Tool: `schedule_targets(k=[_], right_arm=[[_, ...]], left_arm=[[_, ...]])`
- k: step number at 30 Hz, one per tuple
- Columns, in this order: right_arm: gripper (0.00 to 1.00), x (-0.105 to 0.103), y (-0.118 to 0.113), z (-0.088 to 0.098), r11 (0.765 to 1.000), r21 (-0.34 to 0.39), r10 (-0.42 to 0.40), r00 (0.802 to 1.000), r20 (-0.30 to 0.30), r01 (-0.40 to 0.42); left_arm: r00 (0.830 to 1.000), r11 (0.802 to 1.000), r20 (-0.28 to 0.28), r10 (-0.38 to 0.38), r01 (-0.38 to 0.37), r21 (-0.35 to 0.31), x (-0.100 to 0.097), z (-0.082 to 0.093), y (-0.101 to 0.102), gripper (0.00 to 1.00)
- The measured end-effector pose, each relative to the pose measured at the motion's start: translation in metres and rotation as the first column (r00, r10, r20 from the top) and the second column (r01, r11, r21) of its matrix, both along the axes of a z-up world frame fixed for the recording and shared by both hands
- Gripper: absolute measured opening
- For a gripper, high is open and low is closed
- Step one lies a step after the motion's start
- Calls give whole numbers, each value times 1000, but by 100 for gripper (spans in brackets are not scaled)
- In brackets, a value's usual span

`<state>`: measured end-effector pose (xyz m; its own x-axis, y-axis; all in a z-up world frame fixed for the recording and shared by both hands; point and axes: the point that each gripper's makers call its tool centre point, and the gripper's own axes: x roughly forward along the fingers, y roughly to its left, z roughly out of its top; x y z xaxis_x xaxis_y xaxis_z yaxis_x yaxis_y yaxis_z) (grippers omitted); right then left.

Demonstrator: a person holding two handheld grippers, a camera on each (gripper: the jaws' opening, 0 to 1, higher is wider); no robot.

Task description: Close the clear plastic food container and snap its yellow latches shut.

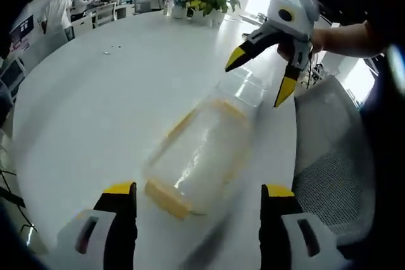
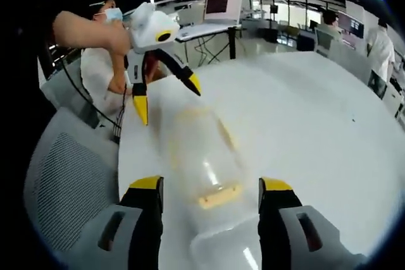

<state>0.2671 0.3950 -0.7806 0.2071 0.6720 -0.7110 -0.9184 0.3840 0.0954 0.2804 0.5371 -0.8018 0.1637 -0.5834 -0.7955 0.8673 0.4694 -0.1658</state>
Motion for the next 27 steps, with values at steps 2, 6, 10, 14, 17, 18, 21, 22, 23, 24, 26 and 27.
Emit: schedule_targets(k=[2, 6, 10, 14, 17, 18, 21, 22, 23, 24, 26, 27], right_arm=[[56, -1, 0, -5, 999, -27, 26, 1000, -3, -26], [54, 0, 0, -9, 997, -59, 48, 999, 0, -48], [54, 3, 2, -11, 996, -68, 53, 999, -1, -53], [54, 2, 3, -15, 994, -89, 69, 998, -1, -69], [53, 2, 2, -22, 988, -127, 94, 996, 0, -93], [53, 2, 2, -23, 985, -140, 99, 995, 1, -98], [52, 3, 2, -27, 982, -159, 106, 994, -5, -106], [52, 4, 1, -29, 978, -176, 110, 994, -2, -109], [52, 4, 0, -30, 977, -181, 111, 994, 0, -109], [52, 5, -1, -33, 975, -196, 110, 994, -8, -109], [52, 5, -1, -35, 972, -206, 111, 994, -13, -111], [51, 6, 0, -37, 970, -213, 116, 993, -11, -115]], left_arm=[[1000, 1000, 1, -10, 10, 5, 1, -1, -1, 77], [999, 998, 9, -52, 51, 47, 4, -7, 2, 76], [998, 996, 20, -67, 66, 57, 8, -7, 3, 75], [995, 992, 19, -96, 93, 90, 12, -13, 8, 74], [992, 985, 12, -129, 126, 114, 12, -18, 10, 73], [990, 983, 8, -140, 138, 122, 12, -19, 11, 73], [985, 975, 4, -172, 170, 141, 13, -22, 12, 71], [983, 972, 2, -183, 181, 149, 13, -23, 13, 70], [980, 968, 3, -198, 195, 161, 13, -24, 13, 70], [978, 964, 5, -209, 205, 171, 14, -25, 14, 69], [965, 948, 23, -261, 252, 197, 16, -26, 14, 68], [963, 945, 22, -267, 257, 203, 16, -27, 14, 68]])
